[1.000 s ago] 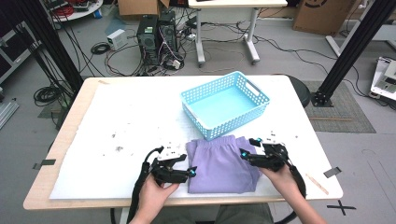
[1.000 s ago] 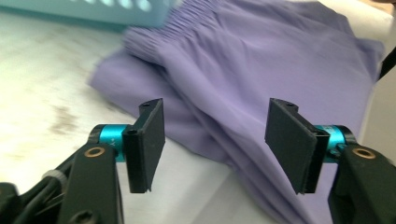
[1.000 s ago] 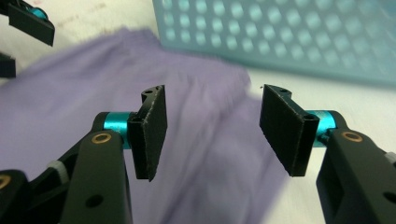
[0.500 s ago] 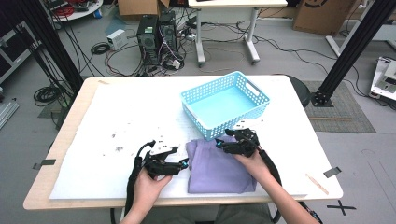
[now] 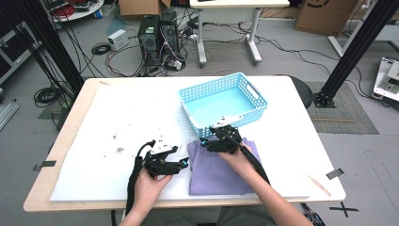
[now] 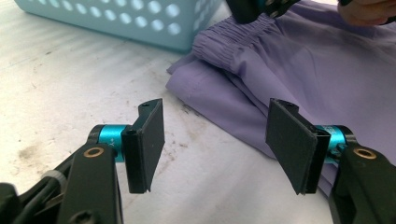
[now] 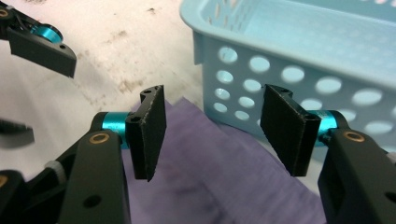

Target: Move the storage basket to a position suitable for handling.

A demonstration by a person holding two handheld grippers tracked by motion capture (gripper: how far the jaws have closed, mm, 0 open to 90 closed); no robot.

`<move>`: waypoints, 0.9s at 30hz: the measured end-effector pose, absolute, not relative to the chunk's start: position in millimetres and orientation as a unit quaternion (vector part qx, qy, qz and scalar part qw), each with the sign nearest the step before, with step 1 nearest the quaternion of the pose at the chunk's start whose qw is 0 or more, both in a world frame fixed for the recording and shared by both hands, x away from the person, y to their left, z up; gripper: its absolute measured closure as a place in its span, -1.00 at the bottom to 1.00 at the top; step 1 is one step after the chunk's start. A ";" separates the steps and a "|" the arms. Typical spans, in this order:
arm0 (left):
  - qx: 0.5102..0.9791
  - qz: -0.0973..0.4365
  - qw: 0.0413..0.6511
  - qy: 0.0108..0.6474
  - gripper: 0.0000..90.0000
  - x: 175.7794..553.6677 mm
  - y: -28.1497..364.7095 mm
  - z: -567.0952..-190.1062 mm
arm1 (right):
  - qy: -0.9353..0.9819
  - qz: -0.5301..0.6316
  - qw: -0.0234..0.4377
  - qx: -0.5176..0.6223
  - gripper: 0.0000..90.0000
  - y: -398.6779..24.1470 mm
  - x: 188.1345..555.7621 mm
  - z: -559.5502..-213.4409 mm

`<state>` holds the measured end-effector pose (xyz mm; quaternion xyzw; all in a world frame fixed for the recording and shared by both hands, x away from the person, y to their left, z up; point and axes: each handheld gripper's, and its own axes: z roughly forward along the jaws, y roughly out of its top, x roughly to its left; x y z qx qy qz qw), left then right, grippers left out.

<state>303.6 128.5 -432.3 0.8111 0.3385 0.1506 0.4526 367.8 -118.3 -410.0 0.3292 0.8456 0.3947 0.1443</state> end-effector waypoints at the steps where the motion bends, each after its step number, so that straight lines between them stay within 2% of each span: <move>1: 0.811 0.149 0.452 0.341 -0.17 303.9 128.8 -432.1 | 0.847 0.395 0.146 0.326 -0.08 -113.1 369.2 -409.9; 7: 0.804 0.159 0.453 0.352 -0.17 309.3 133.8 -433.2 | 0.859 0.381 0.140 0.313 -0.10 -84.6 376.8 -408.4; 11: 0.794 0.163 0.461 0.362 -0.17 312.5 136.1 -433.4 | 0.858 0.386 0.152 0.303 -0.14 -91.8 370.7 -403.0; 17: 0.778 0.145 0.477 0.383 -0.23 321.1 132.3 -428.5 | 0.836 0.415 0.164 0.320 -0.19 -140.9 363.9 -396.6; 22: 0.771 0.160 0.482 0.383 -0.27 333.7 121.4 -426.0 | 0.812 0.430 0.180 0.352 -0.34 -197.0 369.4 -394.7; 27: 0.773 0.164 0.477 0.385 -0.31 351.2 107.8 -425.2 | 0.776 0.437 0.223 0.395 -0.43 -253.5 379.4 -394.9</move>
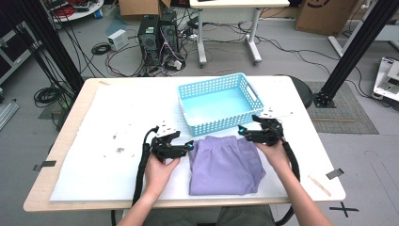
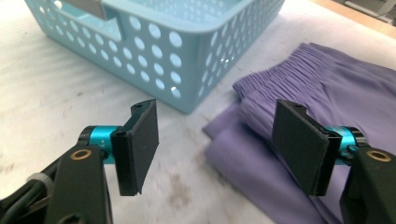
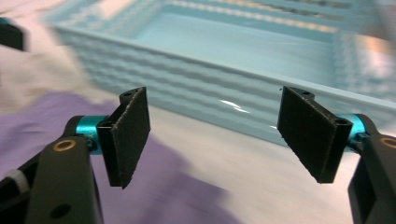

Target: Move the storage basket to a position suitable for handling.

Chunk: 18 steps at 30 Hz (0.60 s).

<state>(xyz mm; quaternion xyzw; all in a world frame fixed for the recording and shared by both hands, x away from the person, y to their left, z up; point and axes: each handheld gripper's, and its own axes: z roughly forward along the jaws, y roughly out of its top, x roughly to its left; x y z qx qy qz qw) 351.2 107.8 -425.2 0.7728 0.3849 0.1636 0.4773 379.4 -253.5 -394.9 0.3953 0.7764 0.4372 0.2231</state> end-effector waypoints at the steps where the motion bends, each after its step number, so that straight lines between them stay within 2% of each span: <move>1: 0.774 0.165 0.476 0.384 -0.32 354.4 105.3 -424.9 | 0.768 0.438 0.231 0.407 -0.43 -263.2 381.8 -395.2; 5: 0.770 0.170 0.477 0.388 -0.32 364.5 98.2 -428.7 | 0.750 0.439 0.223 0.441 -0.46 -289.8 397.9 -402.6; 8: 0.771 0.169 0.476 0.388 -0.34 369.7 95.5 -430.2 | 0.747 0.442 0.201 0.455 -0.46 -299.9 412.3 -413.2; 12: 0.772 0.159 0.479 0.387 -0.37 376.9 92.6 -428.5 | 0.760 0.443 0.193 0.435 -0.43 -296.7 421.4 -419.9; 15: 0.763 0.154 0.492 0.389 -0.37 383.4 91.4 -429.0 | 0.772 0.433 0.207 0.418 -0.40 -288.7 427.1 -421.8; 17: 0.759 0.151 0.498 0.390 -0.37 386.0 92.4 -430.9 | 0.776 0.437 0.207 0.404 -0.19 -285.6 429.0 -422.3; 18: 0.761 0.151 0.496 0.390 -0.37 387.0 93.0 -431.9 | 0.781 0.433 0.209 0.399 -0.21 -283.2 429.1 -422.7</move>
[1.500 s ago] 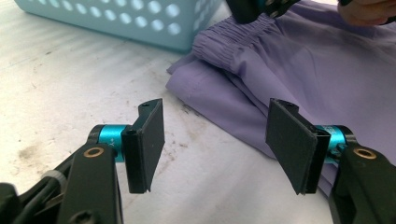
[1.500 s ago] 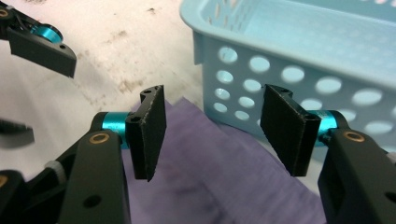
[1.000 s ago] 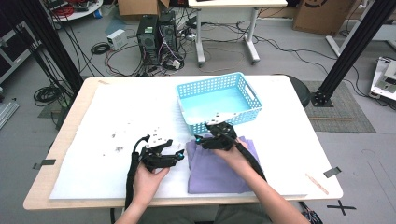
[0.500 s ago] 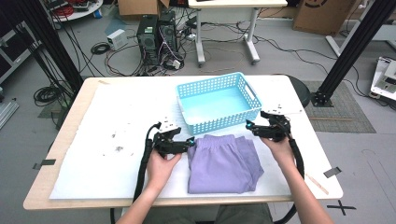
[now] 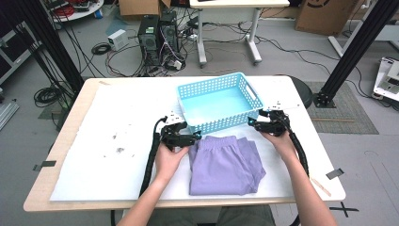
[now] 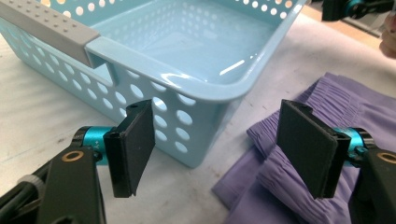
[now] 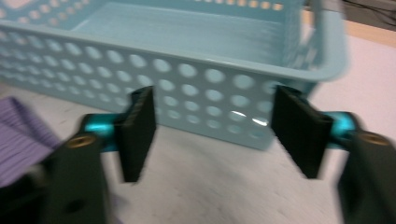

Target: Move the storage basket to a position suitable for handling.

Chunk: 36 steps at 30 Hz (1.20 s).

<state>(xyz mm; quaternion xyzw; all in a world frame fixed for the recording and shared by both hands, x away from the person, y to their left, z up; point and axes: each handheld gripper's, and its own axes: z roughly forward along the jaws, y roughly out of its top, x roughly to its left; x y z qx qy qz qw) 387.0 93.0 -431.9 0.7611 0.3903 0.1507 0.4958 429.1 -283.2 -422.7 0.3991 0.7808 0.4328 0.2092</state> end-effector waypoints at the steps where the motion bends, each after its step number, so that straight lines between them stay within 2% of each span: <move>1: 0.764 0.153 0.490 0.392 -0.36 388.1 94.1 -432.8 | 0.783 0.427 0.214 0.399 -0.22 -281.1 428.6 -423.3; 3: 0.762 0.158 0.487 0.396 -0.36 389.9 96.3 -434.0 | 0.787 0.423 0.213 0.395 -0.14 -280.7 428.0 -423.7; 4: 0.759 0.157 0.489 0.399 -0.36 391.2 98.3 -434.7 | 0.793 0.429 0.192 0.388 0.05 -281.0 427.6 -423.5; 6: 0.759 0.156 0.488 0.402 -0.33 392.6 100.8 -435.3 | 0.805 0.422 0.188 0.372 0.02 -275.5 424.6 -423.0; 8: 0.760 0.159 0.484 0.404 -0.32 393.1 102.3 -435.8 | 0.810 0.414 0.205 0.362 -0.13 -269.1 420.7 -421.5; 10: 0.759 0.157 0.484 0.405 -0.32 392.8 102.5 -436.2 | 0.806 0.412 0.219 0.365 -0.20 -269.6 419.4 -419.8; 16: 0.760 0.163 0.485 0.401 -0.32 392.0 99.7 -435.6 | 0.771 0.409 0.250 0.419 -0.40 -299.1 426.1 -418.6; 22: 0.753 0.167 0.492 0.404 -0.33 394.8 100.2 -437.3 | 0.764 0.406 0.247 0.436 -0.39 -306.4 446.0 -426.0; 25: 0.753 0.174 0.493 0.399 -0.33 395.8 100.5 -437.9 | 0.786 0.401 0.238 0.406 -0.27 -297.2 452.8 -424.4; 26: 0.754 0.175 0.492 0.399 -0.33 396.1 100.6 -438.1 | 0.791 0.408 0.235 0.391 -0.13 -292.7 451.9 -423.2; 28: 0.755 0.175 0.492 0.397 -0.30 396.8 100.7 -439.2 | 0.792 0.407 0.239 0.388 -0.13 -287.8 450.0 -422.5; 30: 0.763 0.182 0.483 0.389 -0.17 396.4 100.5 -439.2 | 0.799 0.397 0.241 0.382 -0.09 -285.7 448.4 -423.4; 36: 0.764 0.191 0.477 0.389 -0.16 396.0 105.0 -437.5 | 0.809 0.384 0.237 0.377 -0.09 -280.9 435.3 -418.4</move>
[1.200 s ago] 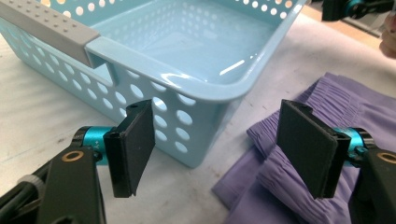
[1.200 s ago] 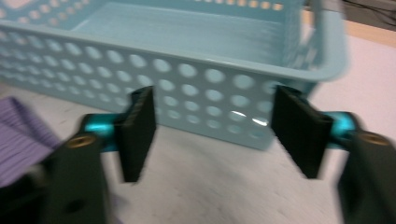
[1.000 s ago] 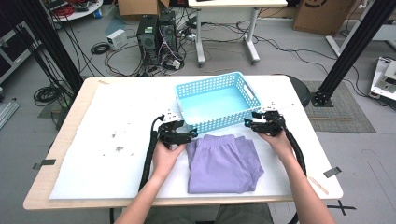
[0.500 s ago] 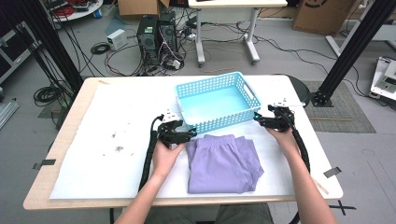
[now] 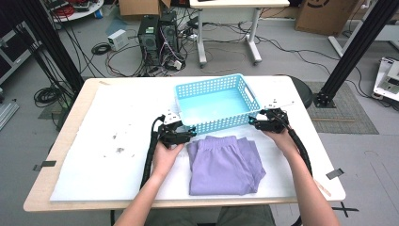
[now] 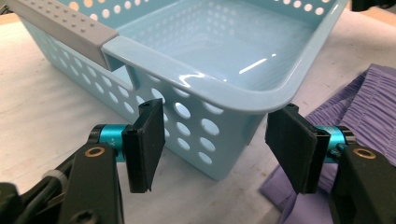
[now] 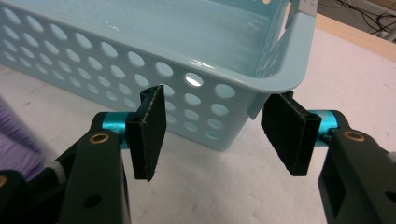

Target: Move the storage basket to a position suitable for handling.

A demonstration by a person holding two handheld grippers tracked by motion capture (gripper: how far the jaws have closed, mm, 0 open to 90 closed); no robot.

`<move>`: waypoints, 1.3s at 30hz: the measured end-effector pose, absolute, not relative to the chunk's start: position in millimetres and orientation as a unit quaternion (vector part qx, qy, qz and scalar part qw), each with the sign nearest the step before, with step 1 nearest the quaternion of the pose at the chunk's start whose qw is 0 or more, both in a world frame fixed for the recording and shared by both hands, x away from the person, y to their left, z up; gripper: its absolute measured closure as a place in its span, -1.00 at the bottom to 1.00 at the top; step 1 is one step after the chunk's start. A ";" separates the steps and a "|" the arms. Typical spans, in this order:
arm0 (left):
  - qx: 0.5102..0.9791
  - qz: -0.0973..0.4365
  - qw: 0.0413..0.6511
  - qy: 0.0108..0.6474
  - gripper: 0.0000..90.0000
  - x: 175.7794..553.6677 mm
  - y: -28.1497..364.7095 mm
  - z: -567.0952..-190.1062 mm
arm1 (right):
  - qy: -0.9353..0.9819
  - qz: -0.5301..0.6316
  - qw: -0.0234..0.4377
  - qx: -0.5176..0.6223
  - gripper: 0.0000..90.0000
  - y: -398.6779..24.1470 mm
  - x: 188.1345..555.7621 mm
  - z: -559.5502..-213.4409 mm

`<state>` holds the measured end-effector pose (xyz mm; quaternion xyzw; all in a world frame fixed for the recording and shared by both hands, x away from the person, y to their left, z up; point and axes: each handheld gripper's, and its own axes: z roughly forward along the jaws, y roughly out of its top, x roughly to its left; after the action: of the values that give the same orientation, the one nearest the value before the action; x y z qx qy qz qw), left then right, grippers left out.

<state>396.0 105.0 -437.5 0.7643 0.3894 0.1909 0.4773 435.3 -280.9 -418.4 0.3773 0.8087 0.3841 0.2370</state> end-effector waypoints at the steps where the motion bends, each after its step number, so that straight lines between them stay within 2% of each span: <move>1: 0.766 0.193 0.475 0.388 -0.17 395.8 106.1 -437.1 | 0.811 0.381 0.238 0.376 -0.09 -279.6 431.2 -417.1; 6: 0.768 0.181 0.478 0.387 -0.15 395.2 108.1 -437.3 | 0.810 0.386 0.245 0.366 -0.09 -282.4 408.0 -419.3; 10: 0.767 0.179 0.478 0.388 -0.10 395.2 108.7 -437.5 | 0.813 0.393 0.230 0.364 -0.09 -291.2 399.4 -420.5; 13: 0.763 0.189 0.471 0.399 -0.33 396.1 108.7 -438.7 | 0.806 0.389 0.229 0.381 -0.26 -292.8 401.9 -424.0; 17: 0.766 0.178 0.478 0.391 -0.37 398.9 109.7 -442.0 | 0.809 0.387 0.211 0.388 -0.25 -289.1 410.3 -430.7; 20: 0.768 0.176 0.487 0.377 -0.19 399.0 108.9 -442.5 | 0.815 0.377 0.225 0.378 -0.20 -282.3 410.5 -431.8; 23: 0.763 0.169 0.493 0.381 -0.15 400.1 110.4 -442.9 | 0.812 0.378 0.222 0.385 -0.06 -285.0 410.4 -430.0; 30: 0.758 0.178 0.502 0.376 -0.06 396.7 109.2 -437.2 | 0.811 0.377 0.214 0.392 -0.05 -288.2 403.4 -424.0; 32: 0.762 0.195 0.498 0.365 0.03 393.8 107.8 -433.9 | 0.809 0.384 0.213 0.392 -0.05 -290.0 401.6 -421.7; 39: 0.771 0.201 0.484 0.361 0.05 392.4 104.5 -434.4 | 0.812 0.374 0.210 0.396 -0.05 -289.7 395.0 -422.7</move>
<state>392.4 104.5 -434.4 0.7711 0.3611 0.2014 0.4841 395.0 -289.7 -422.7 0.3957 0.8121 0.3739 0.2099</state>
